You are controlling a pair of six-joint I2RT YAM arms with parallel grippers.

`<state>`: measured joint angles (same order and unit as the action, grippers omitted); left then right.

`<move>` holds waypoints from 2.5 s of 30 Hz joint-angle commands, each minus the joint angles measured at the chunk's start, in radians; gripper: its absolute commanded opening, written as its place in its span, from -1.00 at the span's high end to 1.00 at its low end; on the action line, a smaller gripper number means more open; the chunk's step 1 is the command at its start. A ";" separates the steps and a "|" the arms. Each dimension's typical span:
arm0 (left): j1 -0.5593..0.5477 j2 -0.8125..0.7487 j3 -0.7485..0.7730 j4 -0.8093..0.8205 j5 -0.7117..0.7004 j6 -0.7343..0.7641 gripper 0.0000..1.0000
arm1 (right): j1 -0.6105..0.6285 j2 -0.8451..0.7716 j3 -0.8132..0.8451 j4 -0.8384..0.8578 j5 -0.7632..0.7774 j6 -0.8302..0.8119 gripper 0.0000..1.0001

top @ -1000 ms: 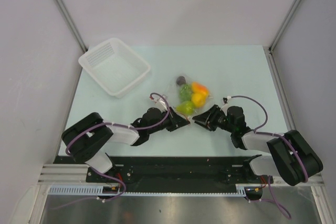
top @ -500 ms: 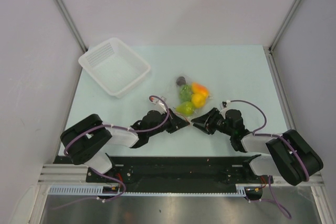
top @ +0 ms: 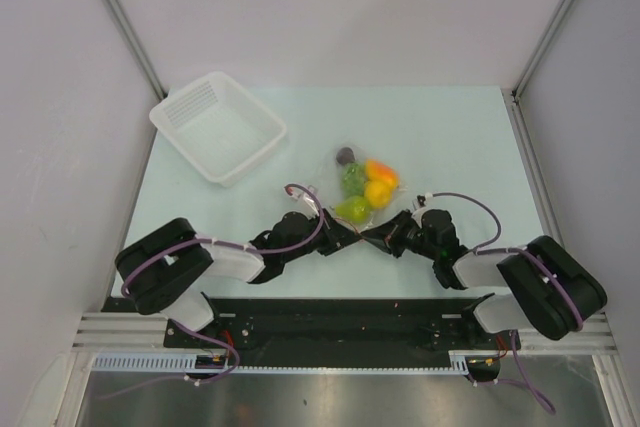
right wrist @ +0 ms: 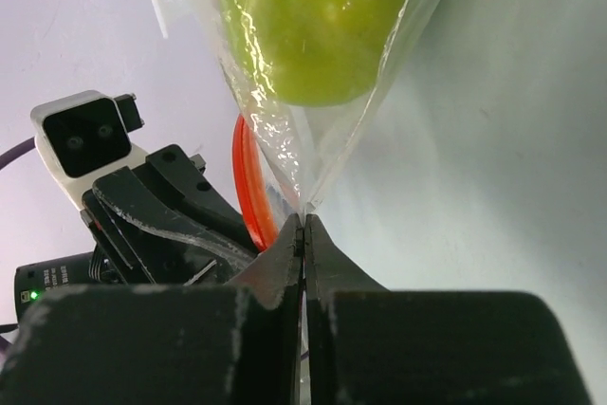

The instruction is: Open the zip-top bag and remove the fake food

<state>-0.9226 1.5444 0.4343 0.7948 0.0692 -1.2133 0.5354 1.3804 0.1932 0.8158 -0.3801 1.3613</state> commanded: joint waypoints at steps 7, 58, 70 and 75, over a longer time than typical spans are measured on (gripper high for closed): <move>-0.010 -0.101 -0.011 -0.149 -0.164 -0.009 1.00 | 0.015 -0.190 0.040 -0.184 0.064 -0.088 1.00; -0.157 -0.116 -0.060 -0.135 -0.246 -0.045 0.34 | 0.075 -0.107 -0.081 0.008 0.089 0.084 0.25; -0.157 -0.161 -0.081 -0.187 -0.267 -0.045 -0.03 | 0.104 -0.118 -0.089 -0.046 0.135 -0.019 0.06; -0.157 -0.145 -0.078 -0.178 -0.258 -0.048 0.10 | 0.121 -0.040 -0.083 0.071 0.130 0.019 0.16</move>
<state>-1.0744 1.3987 0.3607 0.6018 -0.1772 -1.2404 0.6411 1.2934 0.0891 0.7887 -0.2756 1.3762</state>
